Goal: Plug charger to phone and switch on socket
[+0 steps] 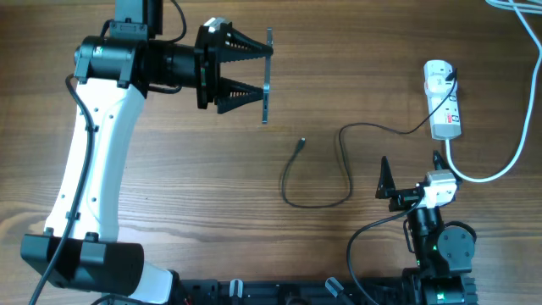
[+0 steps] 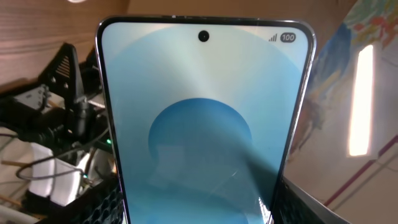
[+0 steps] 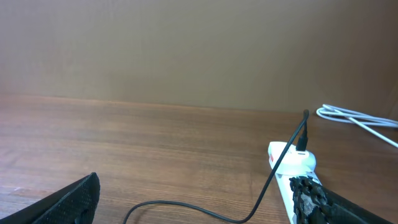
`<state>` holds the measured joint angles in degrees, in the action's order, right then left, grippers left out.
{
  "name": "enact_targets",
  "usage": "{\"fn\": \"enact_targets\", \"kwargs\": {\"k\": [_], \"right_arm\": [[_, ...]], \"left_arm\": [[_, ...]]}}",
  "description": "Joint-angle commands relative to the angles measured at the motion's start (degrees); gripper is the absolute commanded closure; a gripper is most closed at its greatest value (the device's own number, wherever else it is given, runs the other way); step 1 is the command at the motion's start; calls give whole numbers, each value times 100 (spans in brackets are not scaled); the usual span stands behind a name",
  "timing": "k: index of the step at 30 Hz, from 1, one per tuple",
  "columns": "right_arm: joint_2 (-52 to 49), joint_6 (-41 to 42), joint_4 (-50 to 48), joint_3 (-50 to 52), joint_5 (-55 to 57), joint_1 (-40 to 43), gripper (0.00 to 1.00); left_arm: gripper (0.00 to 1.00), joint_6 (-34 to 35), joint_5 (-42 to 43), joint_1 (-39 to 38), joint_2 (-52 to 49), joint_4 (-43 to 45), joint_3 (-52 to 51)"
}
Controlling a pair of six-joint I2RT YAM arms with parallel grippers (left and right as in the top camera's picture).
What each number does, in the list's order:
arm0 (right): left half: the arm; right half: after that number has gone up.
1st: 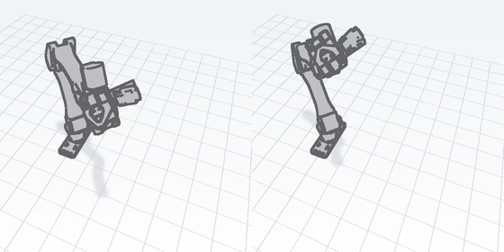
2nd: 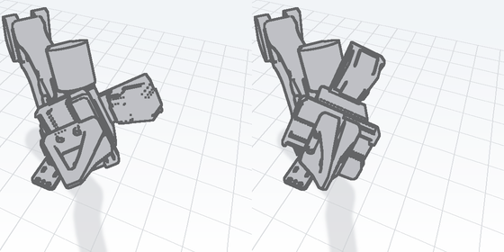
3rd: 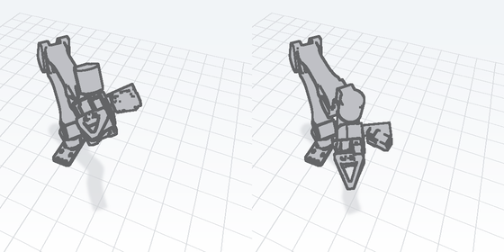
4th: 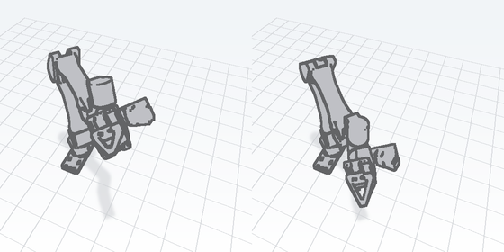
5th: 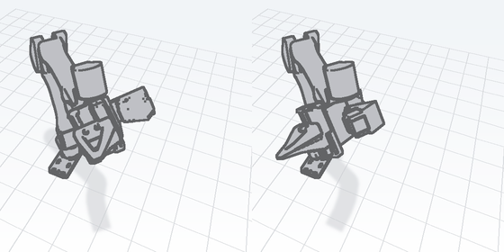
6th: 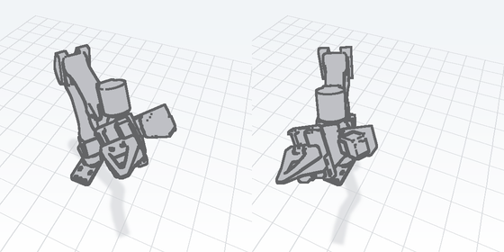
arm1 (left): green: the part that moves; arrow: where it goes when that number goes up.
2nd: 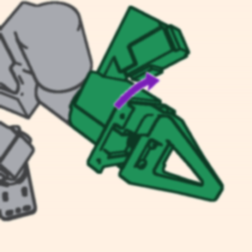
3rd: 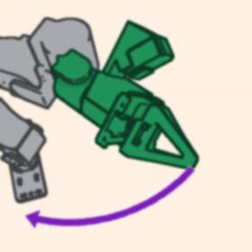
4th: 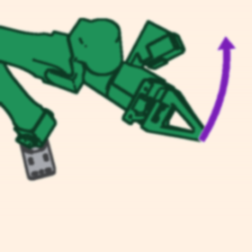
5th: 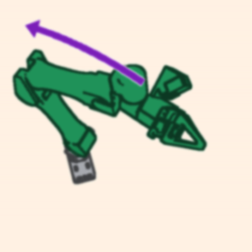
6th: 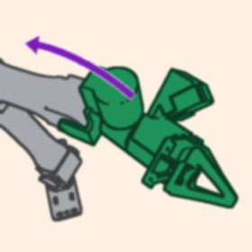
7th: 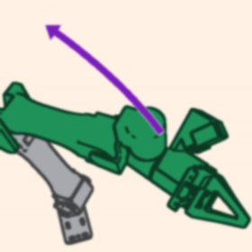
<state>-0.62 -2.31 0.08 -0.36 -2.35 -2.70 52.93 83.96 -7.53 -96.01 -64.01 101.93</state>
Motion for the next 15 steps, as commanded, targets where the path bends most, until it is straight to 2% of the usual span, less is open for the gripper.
{"fn": "enact_targets", "kwargs": {"k": [1,7,11,15], "right_arm": [[42,-70,-13,7,-24,-24,0],[42,-66,-13,7,-24,-24,0],[42,-68,-13,7,-24,-24,0],[42,-68,-13,7,-24,-24,0]], "left_arm": [[31,179,345,37,118,111,48],[31,179,337,37,118,166,48],[31,179,-201,37,118,184,48],[31,181,-199,35,118,334,48]]}}
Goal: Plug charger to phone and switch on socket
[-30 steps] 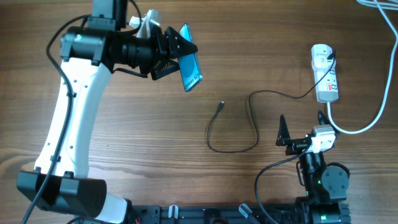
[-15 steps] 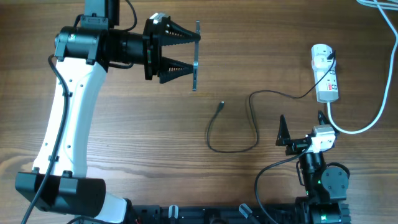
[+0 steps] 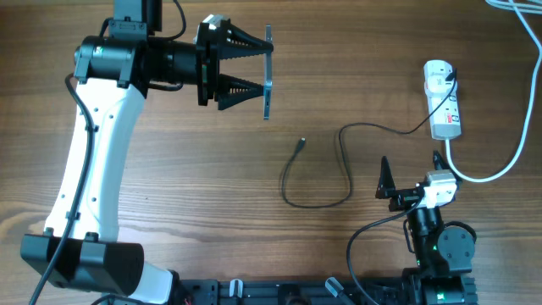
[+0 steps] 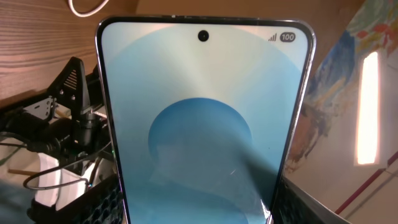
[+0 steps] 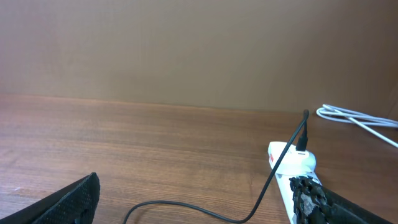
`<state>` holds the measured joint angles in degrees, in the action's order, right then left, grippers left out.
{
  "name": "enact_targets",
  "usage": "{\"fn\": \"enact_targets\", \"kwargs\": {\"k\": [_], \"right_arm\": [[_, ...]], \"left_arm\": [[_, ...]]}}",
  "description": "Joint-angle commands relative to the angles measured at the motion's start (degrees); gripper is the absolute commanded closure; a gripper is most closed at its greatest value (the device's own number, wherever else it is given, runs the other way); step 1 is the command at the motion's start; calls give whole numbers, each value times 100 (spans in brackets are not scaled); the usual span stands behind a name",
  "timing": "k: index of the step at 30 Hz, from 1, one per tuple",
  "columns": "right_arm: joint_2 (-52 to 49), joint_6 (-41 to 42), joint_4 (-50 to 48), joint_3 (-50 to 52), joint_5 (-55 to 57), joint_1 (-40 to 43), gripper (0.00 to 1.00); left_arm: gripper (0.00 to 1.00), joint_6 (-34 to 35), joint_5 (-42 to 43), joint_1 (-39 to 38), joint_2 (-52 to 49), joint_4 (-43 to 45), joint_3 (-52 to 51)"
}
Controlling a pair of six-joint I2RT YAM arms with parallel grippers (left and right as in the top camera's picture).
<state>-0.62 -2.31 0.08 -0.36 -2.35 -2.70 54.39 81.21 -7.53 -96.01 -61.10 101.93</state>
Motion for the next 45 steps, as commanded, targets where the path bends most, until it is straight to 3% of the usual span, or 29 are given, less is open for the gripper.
{"fn": "enact_targets", "kwargs": {"k": [1,5,6,8,9,11,13,15,18,19,21,22,26,27,28,31,33,35,39,45], "right_arm": [[42,-68,-13,7,-24,-24,0],[42,-44,-168,7,-33,-24,0],[42,396,-393,7,-437,-24,0],[42,2393,-411,7,-2299,-24,0],[42,3766,-610,7,-2894,-24,0],[42,5665,-896,7,-3274,-24,0],[39,5622,-2240,-74,-4109,-24,0],[-76,5477,-2096,-643,-4105,-24,0],[-975,4013,31,-2463,-4024,-24,0],[-1679,3322,1473,-3512,-3641,-24,0],[-2730,2566,3060,-4813,-3322,-24,0],[-3377,2387,3591,-5517,-3676,-24,0],[-4511,4026,3329,-6065,-5410,-31,2],[-4754,3646,2811,-6067,-6054,-103,10],[-4885,3692,2647,-6087,-5963,-280,10],[-5040,3488,2739,-6223,-5147,-863,12],[-5407,3285,3556,-6601,-3840,-1375,17],[-5989,2771,4614,-7316,-2378,-1991,11],[-7613,3099,6227,-9608,330,-3449,9],[-8494,3436,5766,-10432,1084,-3912,12]], "left_arm": [[31,81,76,35,118,44,48],[31,315,-35,37,118,57,48],[32,376,-164,37,118,96,48],[31,678,-240,35,118,203,48],[32,826,-234,35,118,227,48],[32,988,-247,37,118,529,48],[32,1215,-247,37,118,820,48],[32,1416,-402,37,107,1097,48],[32,1513,-789,37,96,1126,48],[32,1515,-964,37,70,1123,48],[32,1521,-1060,37,4,1121,48],[32,1519,-1060,37,-48,1117,48],[32,1510,-1084,35,-267,1119,42],[32,1508,-1082,28,-393,1091,42],[32,1482,-1082,24,-518,1073,37],[32,1410,-1075,9,-743,1049,37],[32,1318,-1082,-68,-837,960,37],[32,1287,-1158,-129,-876,962,35],[32,1294,-1600,-326,-881,940,26],[33,1349,-1805,-426,-881,933,26]]}}
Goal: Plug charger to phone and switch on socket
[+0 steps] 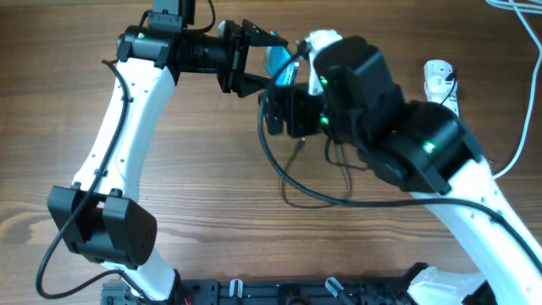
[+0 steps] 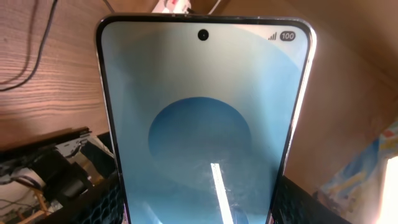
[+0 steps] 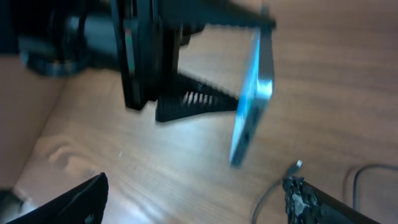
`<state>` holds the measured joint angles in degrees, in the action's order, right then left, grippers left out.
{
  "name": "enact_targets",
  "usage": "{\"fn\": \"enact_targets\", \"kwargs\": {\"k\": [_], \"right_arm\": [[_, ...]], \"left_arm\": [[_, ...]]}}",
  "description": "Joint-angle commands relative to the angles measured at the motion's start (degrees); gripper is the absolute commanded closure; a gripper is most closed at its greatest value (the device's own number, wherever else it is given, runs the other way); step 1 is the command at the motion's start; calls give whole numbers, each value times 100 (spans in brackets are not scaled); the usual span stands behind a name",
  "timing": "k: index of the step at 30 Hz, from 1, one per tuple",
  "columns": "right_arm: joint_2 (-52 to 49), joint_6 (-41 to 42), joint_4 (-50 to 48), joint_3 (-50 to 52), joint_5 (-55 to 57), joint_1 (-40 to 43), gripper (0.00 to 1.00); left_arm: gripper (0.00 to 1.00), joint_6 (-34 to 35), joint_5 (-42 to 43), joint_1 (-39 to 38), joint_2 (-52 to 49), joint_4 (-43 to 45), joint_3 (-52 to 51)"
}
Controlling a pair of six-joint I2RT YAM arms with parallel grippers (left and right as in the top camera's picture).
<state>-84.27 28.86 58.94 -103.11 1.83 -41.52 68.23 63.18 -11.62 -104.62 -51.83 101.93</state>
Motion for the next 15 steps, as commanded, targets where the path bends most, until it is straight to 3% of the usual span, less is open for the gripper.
{"fn": "enact_targets", "kwargs": {"k": [1,8,15], "right_arm": [[-173,332,-205,-157,699,-31,16],[-686,581,-223,-153,1045,-31,24],[-680,560,-361,-153,1110,-24,46]], "left_arm": [[33,22,46,-17,-20,-22,26],[33,-24,645,-28,-20,-4,26],[32,-50,640,-26,-20,0,26]]}}
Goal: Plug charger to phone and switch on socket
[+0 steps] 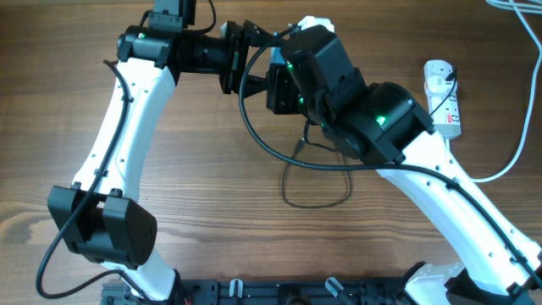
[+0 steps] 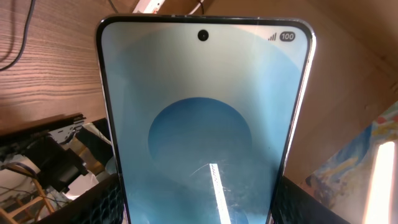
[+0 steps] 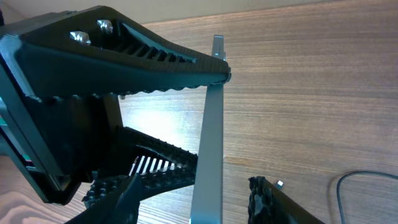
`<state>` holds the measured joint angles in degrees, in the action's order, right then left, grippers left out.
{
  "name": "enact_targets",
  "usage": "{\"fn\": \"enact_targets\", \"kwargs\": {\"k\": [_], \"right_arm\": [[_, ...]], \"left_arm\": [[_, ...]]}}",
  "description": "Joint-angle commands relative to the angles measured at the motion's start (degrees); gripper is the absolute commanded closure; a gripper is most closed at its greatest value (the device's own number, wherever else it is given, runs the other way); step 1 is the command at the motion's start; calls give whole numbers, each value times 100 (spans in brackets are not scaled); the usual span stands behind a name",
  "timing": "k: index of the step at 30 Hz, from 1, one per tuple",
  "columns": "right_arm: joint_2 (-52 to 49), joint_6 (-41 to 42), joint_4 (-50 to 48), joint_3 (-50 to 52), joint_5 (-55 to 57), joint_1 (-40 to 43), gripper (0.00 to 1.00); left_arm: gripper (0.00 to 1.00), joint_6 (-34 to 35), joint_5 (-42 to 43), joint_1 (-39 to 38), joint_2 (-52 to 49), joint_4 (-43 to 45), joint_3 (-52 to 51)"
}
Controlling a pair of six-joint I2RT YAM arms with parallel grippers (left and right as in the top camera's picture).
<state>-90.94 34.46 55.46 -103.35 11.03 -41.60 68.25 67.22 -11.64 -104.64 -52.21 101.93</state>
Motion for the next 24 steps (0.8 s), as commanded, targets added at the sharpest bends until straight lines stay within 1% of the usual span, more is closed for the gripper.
{"fn": "enact_targets", "kwargs": {"k": [1,4,6,8,12,16,17,19,22,24], "right_arm": [[-13,0,-15,-129,229,-15,48],[-13,-2,-13,-129,227,-17,54],[-13,0,-13,-129,227,-17,61],[-13,-17,-11,-129,225,-17,61],[-13,-413,-81,-129,275,-17,60],[-15,-448,-103,-129,306,-17,62],[-15,-448,-103,-129,328,-17,66],[-15,-446,-85,-129,321,-17,69],[-15,-439,-83,-129,319,-17,80],[-15,-426,-76,-129,313,-17,86]], "left_arm": [[32,-55,236,-24,-17,37,26],[32,-131,203,-24,-17,39,26],[32,-201,68,-26,-17,37,26],[32,-201,66,-26,-17,37,26],[32,-201,68,-26,-17,35,26],[32,-199,68,-26,-17,35,26],[32,-199,70,-26,-17,35,26],[32,-199,90,-24,-17,35,26],[32,-199,90,-26,-17,33,26],[32,-199,90,-26,-17,35,26]]}}
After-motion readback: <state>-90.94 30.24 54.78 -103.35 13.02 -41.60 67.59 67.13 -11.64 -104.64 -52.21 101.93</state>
